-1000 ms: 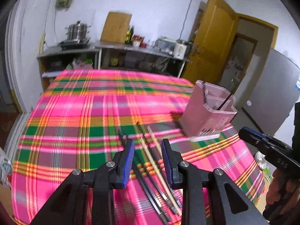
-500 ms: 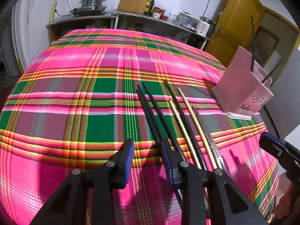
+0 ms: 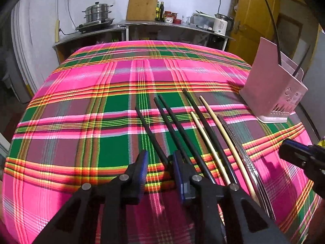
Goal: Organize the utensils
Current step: 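Close the right tool on a black chopstick while the left tool grasps another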
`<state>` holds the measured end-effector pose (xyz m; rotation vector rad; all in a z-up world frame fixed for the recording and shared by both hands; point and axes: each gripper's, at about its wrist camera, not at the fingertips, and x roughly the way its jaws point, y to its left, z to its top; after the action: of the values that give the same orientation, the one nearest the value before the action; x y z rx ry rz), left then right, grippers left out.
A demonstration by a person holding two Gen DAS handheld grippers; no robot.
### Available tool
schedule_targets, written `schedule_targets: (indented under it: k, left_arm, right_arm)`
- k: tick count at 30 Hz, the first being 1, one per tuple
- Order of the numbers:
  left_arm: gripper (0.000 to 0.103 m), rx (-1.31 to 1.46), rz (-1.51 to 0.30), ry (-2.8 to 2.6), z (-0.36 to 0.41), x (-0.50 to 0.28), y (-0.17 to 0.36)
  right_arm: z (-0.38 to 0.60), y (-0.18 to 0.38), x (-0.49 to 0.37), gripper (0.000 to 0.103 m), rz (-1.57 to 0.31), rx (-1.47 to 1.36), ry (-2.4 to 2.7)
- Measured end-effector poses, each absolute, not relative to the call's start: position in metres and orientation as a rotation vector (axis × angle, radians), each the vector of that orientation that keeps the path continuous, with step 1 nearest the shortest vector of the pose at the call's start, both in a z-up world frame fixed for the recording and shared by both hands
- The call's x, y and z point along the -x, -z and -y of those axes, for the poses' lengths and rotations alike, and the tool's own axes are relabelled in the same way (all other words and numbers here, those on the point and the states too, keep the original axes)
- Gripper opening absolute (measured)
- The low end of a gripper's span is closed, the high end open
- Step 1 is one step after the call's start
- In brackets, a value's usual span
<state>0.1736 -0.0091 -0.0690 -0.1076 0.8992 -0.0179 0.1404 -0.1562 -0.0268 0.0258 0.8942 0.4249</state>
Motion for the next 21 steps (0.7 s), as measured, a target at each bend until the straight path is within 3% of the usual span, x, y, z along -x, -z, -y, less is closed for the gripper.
schedule_targets:
  k: [4,21]
  left_arm:
    - [0.014,0.105,-0.904,0.045,0.000,-0.175,0.068]
    - [0.012,0.163,-0.926,0.132,-0.029,-0.173,0.067]
  right_arm:
    - [0.152,0.032,-0.147,0.018,-0.906,-0.023,-0.432]
    - [0.129,0.062,-0.182,0.017,-0.965,0.009,-0.447]
